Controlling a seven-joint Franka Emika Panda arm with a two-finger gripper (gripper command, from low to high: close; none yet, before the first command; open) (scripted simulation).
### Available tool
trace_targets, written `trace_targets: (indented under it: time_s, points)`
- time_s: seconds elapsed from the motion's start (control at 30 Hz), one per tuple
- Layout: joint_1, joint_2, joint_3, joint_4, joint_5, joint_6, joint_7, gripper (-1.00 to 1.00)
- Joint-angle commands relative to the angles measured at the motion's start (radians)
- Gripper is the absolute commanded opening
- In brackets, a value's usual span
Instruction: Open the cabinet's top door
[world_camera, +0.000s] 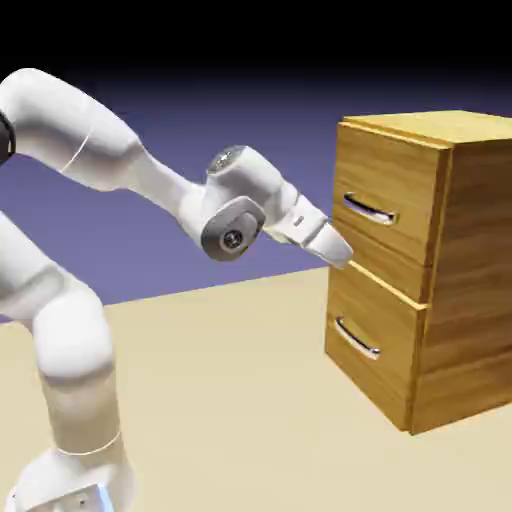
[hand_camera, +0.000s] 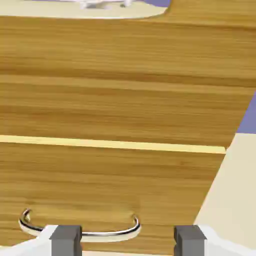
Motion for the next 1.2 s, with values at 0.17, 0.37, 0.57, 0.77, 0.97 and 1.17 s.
trace_targets:
  time_s: [0.17,0.37,0.57,0.77,0.97,1.17]
  points:
    - [-0.083,-0.042,0.091,0.022,0.219,-0.032,-0.261,0.00]
    - [-0.165,-0.084,0.182,0.043,0.438,-0.064,-0.522,0.00]
    - [-0.248,-0.126,0.273,0.065,0.656,-0.096,-0.783,0.00]
    - [-0.331,-0.168,0.363,0.086,0.875,-0.128,-1.044,0.00]
    - [-0.414,-0.210,0.454,0.108,1.094,-0.160,-1.305,0.00]
    - [-0.496,-0.252,0.545,0.129,1.313,-0.192,-1.566,0.00]
